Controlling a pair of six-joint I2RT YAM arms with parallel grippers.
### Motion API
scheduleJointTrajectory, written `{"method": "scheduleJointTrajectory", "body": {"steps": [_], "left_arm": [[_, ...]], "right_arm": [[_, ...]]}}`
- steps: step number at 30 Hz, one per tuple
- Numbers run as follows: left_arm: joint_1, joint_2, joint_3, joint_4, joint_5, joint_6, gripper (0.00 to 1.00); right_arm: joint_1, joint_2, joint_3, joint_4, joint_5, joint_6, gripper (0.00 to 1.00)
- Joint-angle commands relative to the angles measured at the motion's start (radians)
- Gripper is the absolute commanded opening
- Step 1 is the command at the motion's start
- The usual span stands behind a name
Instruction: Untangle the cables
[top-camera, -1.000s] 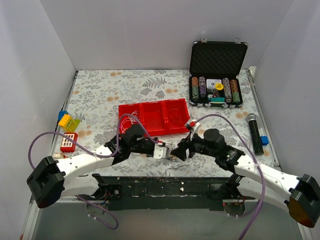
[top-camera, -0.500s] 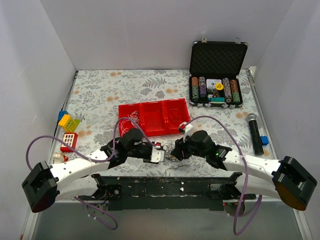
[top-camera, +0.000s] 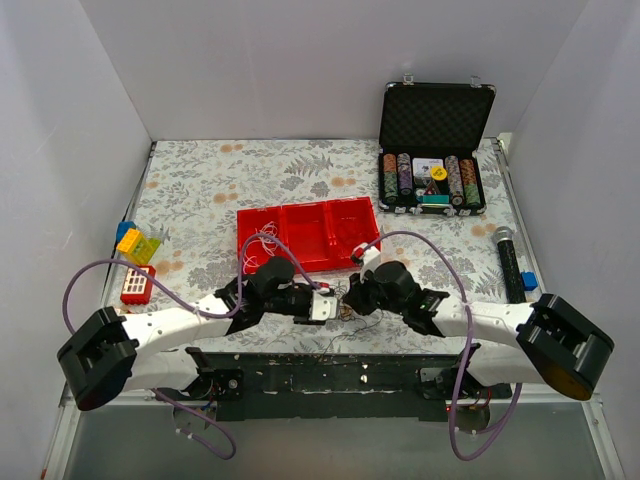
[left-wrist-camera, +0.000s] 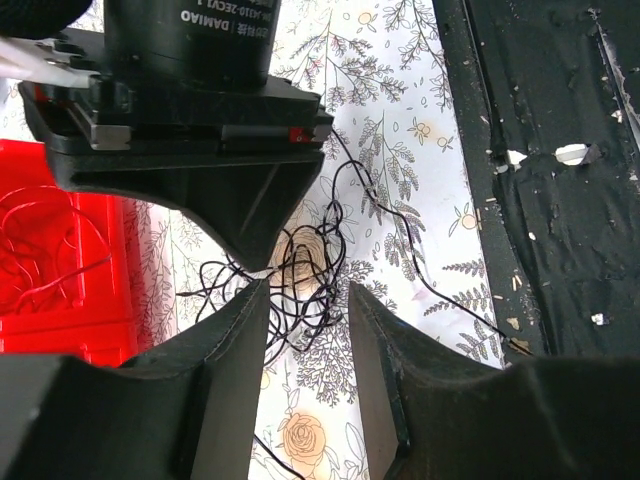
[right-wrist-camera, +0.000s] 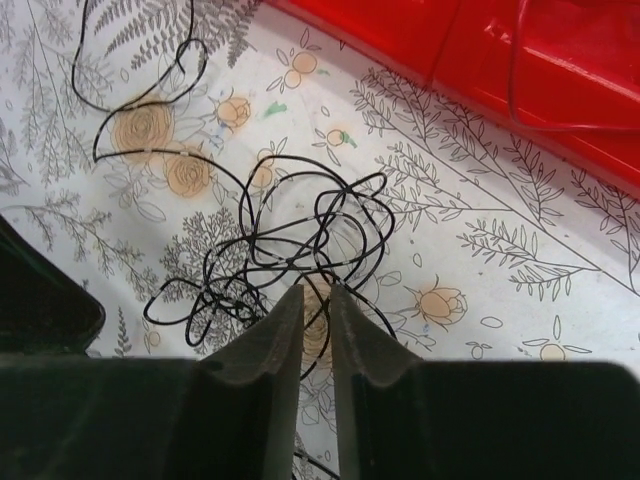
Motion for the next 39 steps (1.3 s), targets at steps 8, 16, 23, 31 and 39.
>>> {"method": "scheduleJointTrajectory", "body": {"steps": [8,16,23,31,39], "left_arm": [[-0.009,0.030,-0.069,0.101,-0.007,0.007,0.48],[-0.009,0.180,-0.077,0.276,-0.056,-0.019,0.68],[-0.009,0.272,-0.027,0.248,-0.068,0.059,0.46],[-0.009,0.276,0.003,0.184,-0.059,0.106,0.00],[-0.011,0.156,0.036,0.064,-0.042,0.037,0.00]], "right_arm": [[0.008,-0.135,-0.051,0.130,0.039,0.033,0.01],[0.011,-0.411,-0.142,-0.007,0.072,0.090,0.01],[0.017,-0.445,-0.180,-0.016,0.046,0.099,0.01],[0.020,-0.395,-0.180,0.030,-0.010,0.084,0.24],[0.022,-0.240,-0.160,0.166,-0.103,0.096,0.40]]}}
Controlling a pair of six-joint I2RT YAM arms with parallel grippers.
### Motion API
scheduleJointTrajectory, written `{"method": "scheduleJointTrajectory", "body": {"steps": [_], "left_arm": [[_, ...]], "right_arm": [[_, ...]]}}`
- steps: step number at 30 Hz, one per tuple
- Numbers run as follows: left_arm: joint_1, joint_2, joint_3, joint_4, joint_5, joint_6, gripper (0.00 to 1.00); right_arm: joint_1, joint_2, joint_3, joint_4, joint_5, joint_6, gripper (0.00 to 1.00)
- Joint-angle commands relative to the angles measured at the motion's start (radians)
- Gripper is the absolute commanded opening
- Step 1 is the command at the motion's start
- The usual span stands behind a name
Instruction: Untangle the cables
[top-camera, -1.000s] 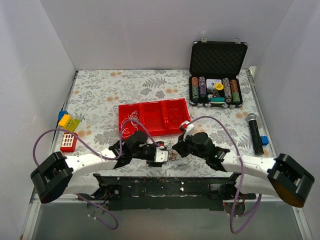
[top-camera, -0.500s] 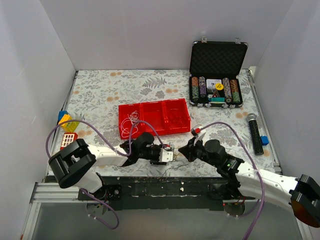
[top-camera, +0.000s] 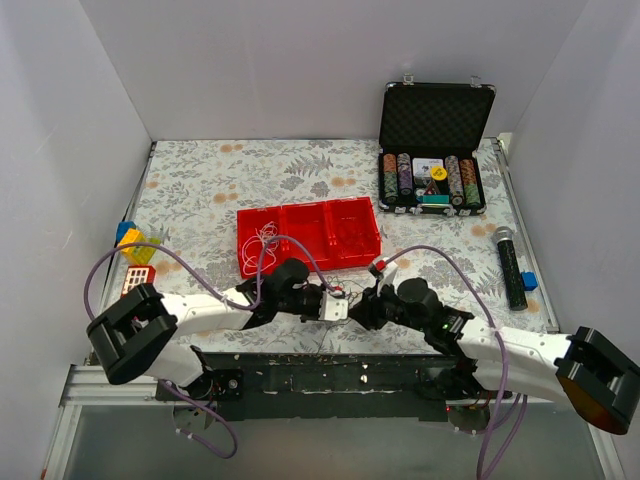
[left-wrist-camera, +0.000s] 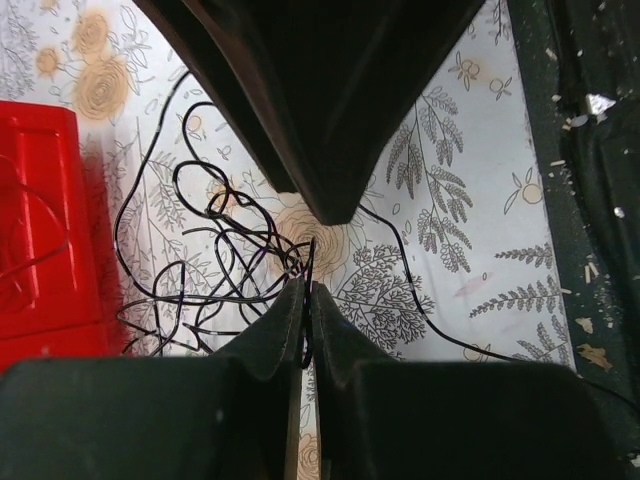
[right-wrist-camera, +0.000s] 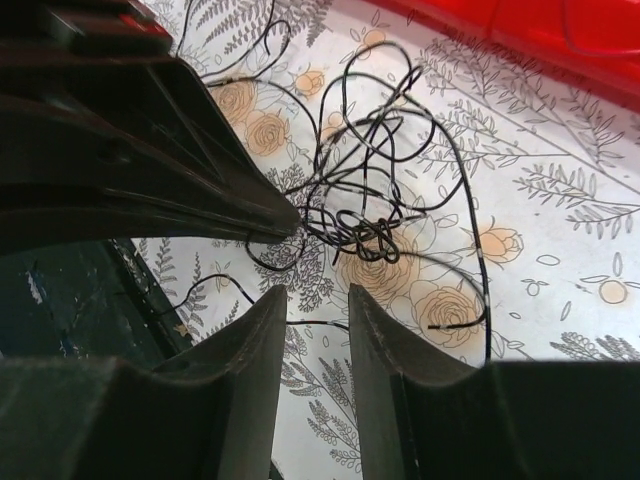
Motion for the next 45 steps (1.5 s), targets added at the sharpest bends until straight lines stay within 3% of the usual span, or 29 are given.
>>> {"method": "scheduleJointTrajectory", "body": {"steps": [1,9,14,21,30,42,45], "left_arm": [[-0.006,-0.094,0.038,-0.080,0.026,-0.034,0.00],[-0.034,-0.197,0.062,-0.161,0.072,-0.102,0.00],[-0.043,-0.241,0.078,-0.200,0.083,-0.151,0.00],[-0.063,-0.303,0.111,-0.239,0.083,-0.185,0.00],[-0.073,-0.370,0.320,-0.364,0.080,-0.258,0.00],[-0.072,-0.400,0.581,-0.465,0.081,-0.324,0.00],[-0.073,-0.410,0.584,-0.454,0.060,-0.314,0.00]], "right_arm": [[0.005,0.069,0.031,0.120,-0.045,0.002,0.40],[0.005,0.075,0.051,0.208,-0.024,0.022,0.29],[0.003,-0.009,0.013,0.246,0.010,0.068,0.29],[0.003,-0.025,0.011,0.262,0.080,0.096,0.01],[0.003,-0.132,-0.016,-0.021,0.378,0.102,0.01],[0.003,-0.143,-0.044,-0.145,0.320,0.168,0.01],[0.003,-0.155,-0.033,-0.162,0.289,0.165,0.14]]}}
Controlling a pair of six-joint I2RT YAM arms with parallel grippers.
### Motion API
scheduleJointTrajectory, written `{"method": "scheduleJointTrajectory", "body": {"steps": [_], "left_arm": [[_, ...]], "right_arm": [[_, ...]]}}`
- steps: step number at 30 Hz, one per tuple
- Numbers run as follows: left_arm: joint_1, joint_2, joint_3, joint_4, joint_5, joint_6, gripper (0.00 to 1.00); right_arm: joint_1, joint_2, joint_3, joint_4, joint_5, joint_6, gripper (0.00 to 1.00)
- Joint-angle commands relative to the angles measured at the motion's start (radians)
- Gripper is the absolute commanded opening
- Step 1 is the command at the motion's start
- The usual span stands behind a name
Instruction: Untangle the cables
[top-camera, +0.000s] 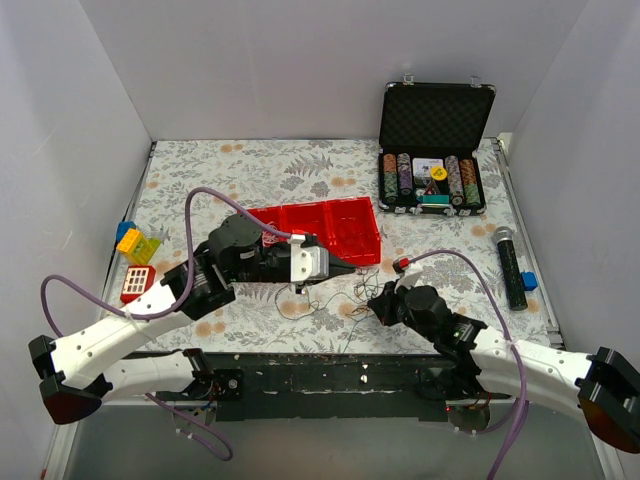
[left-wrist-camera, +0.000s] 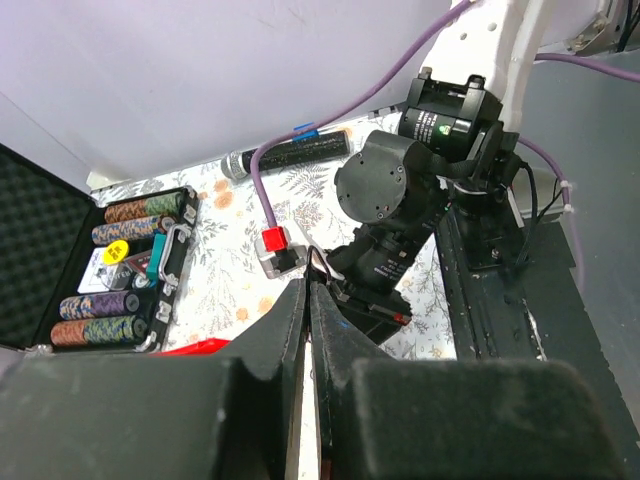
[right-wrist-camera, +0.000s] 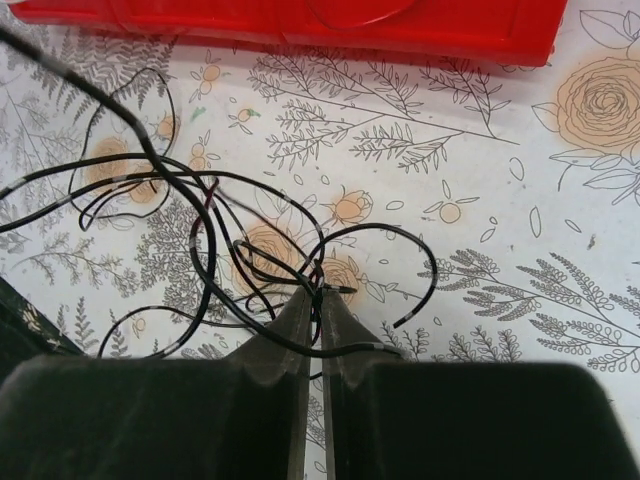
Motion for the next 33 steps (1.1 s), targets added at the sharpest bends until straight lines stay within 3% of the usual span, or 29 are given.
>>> {"method": "scheduleJointTrajectory", "body": {"steps": [1,6,14,18,21,23,33], "left_arm": [[-0.005,-0.018,0.016,-0.004,-0.030,0.000,0.00],[-0.005,-0.050,0.020,0.218,-0.228,0.081,0.00],[-0.005,0.022,0.233,0.450,-0.376,0.149,0.00],[-0.005,0.040,0.296,0.487,-0.388,0.158,0.01],[-0.005,0.059,0.338,0.512,-0.408,0.163,0.01],[-0.005,0.067,0.350,0.522,-0.419,0.175,0.00],[-0.003,0.106,0.384,0.532,-0.519,0.230,0.00]], "right_arm": [[0.000,-0.020,0.027,-0.044,-0.025,0.010,0.16],[0.000,-0.043,0.034,-0.125,-0.039,0.021,0.13],[0.002,-0.041,-0.020,-0.105,-0.102,0.048,0.16],[0.003,-0.029,-0.011,-0.126,-0.114,0.048,0.28],[0.009,-0.032,0.009,-0.148,-0.143,0.036,0.52],[0.019,-0.055,0.050,-0.191,-0.142,0.015,0.60],[0.034,-0.302,0.305,-0.455,-0.122,-0.155,0.64]]}}
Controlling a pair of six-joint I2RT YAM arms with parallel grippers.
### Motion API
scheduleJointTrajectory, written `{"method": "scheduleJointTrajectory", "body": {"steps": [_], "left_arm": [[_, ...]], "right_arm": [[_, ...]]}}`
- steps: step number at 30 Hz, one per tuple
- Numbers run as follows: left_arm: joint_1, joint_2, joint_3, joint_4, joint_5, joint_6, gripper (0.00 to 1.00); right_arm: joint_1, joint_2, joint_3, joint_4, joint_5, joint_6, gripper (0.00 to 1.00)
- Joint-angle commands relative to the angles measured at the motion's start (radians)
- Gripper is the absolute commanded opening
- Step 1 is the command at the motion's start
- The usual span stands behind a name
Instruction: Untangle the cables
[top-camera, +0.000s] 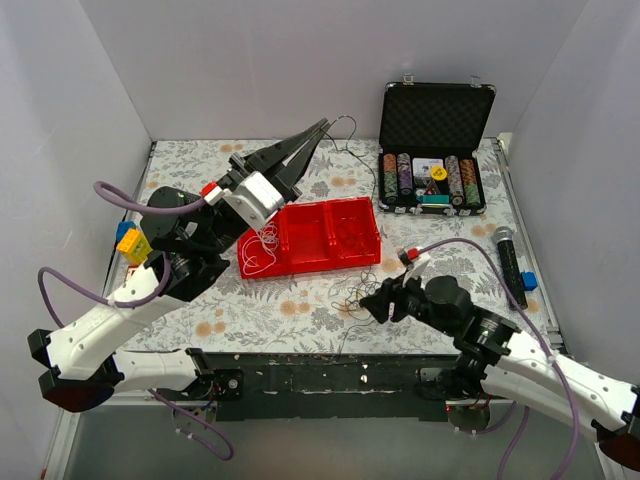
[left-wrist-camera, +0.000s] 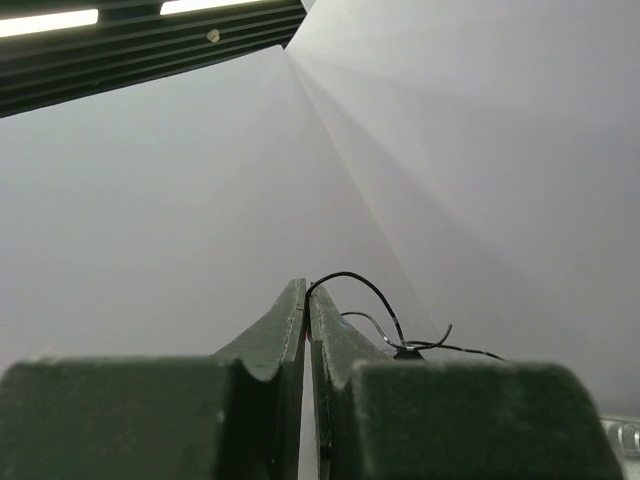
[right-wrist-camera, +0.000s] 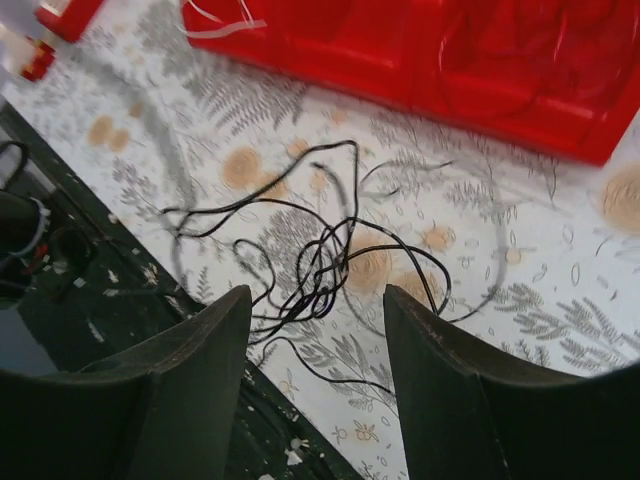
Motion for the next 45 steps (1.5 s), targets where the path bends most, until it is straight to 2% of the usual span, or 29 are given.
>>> {"method": "scheduleJointTrajectory", "body": {"steps": [1,4,9,13,15,22,25,27,33,36,38,45], "left_arm": [[-0.004,0.003,0.028,0.012,-0.078,0.037,0.00],[-0.002,-0.021,-0.025,0.013,-0.051,0.043,0.00],[-0.004,-0.023,-0.035,-0.008,-0.042,0.025,0.00],[-0.004,-0.029,-0.030,-0.031,-0.003,0.009,0.00],[-0.004,-0.024,-0.024,-0.042,0.008,0.000,0.00],[-0.004,-0.018,0.004,-0.070,0.024,-0.009,0.00],[-0.004,-0.020,0.013,-0.076,0.026,-0.005,0.00],[-0.004,-0.021,0.019,-0.074,0.028,0.001,0.00],[-0.004,-0.018,0.059,-0.076,0.040,0.005,0.00],[-0.004,-0.010,0.086,-0.076,0.046,0.006,0.00],[-0.004,0.000,0.118,-0.076,0.043,-0.006,0.00],[-0.004,0.101,0.367,-0.085,0.047,-0.044,0.00]], "right_arm": [[0.009,-0.119,0.136,-0.121,0.016,-0.111,0.64],[0.009,-0.153,0.208,-0.202,0.050,-0.140,0.64],[0.009,-0.152,0.293,-0.244,0.060,-0.183,0.65],[0.009,-0.138,0.268,-0.043,0.017,-0.265,0.76],[0.009,-0.086,0.268,0.064,0.020,-0.316,0.78],[0.009,0.231,0.345,0.340,0.005,-0.450,0.80],[0.009,0.294,0.340,0.452,-0.027,-0.460,0.79],[0.009,0.331,0.330,0.491,-0.026,-0.457,0.76],[0.001,0.403,0.268,0.623,-0.026,-0.389,0.56],[-0.011,0.439,0.247,0.653,-0.024,-0.352,0.40],[-0.014,0.465,0.227,0.676,-0.035,-0.335,0.33],[-0.014,0.520,0.136,0.735,-0.076,-0.253,0.25]]}}
